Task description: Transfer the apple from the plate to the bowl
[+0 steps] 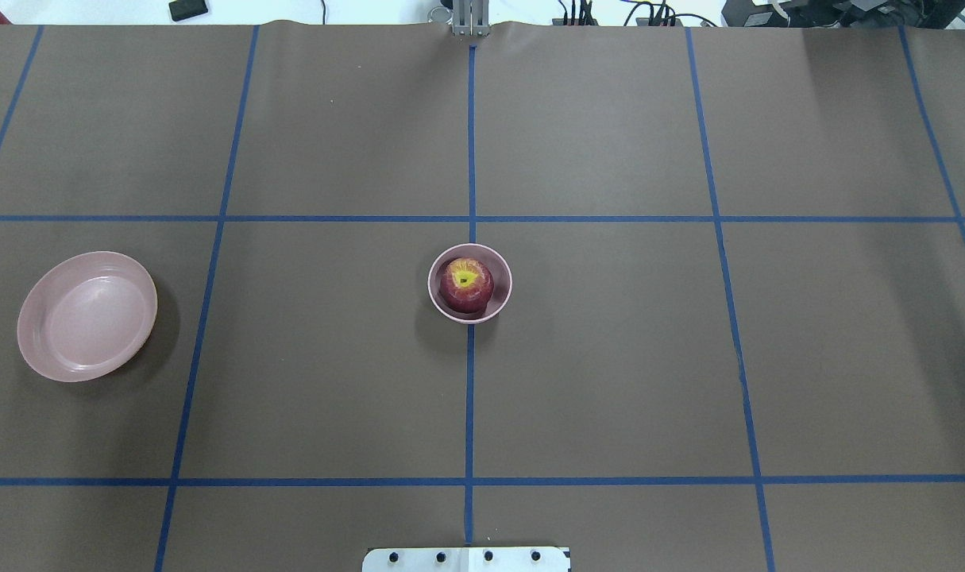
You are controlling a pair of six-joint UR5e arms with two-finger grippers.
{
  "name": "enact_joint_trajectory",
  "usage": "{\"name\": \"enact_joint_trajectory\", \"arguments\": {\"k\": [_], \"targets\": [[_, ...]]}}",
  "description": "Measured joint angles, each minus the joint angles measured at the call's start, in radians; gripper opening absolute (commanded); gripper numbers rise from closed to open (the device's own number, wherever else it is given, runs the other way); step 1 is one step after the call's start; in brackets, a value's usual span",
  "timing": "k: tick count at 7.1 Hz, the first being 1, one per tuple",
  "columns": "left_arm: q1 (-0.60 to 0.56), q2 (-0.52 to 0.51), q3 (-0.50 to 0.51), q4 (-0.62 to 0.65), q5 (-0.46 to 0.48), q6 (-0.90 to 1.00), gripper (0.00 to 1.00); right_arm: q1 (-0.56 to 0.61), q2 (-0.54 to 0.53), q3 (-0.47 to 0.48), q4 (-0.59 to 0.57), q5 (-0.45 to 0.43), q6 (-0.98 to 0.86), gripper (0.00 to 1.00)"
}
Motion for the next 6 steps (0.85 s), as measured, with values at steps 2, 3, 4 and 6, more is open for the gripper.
{"name": "enact_joint_trajectory", "arguments": {"k": [2,3,4,6], "targets": [[0.000,-0.005,0.007,0.000,0.000,-0.001,0.98,0.001,-0.002,-0.003,0.006,0.000,0.000,1.00],[0.000,-0.004,0.007,-0.001,-0.001,-0.001,0.98,0.002,-0.003,-0.009,0.020,-0.002,0.000,1.00],[0.000,-0.003,0.007,-0.001,-0.002,-0.002,0.98,0.003,-0.006,-0.015,0.036,-0.003,-0.002,1.00],[0.000,-0.001,0.007,-0.002,-0.002,-0.002,0.98,0.002,-0.012,-0.024,0.048,-0.002,0.000,1.00]]}}
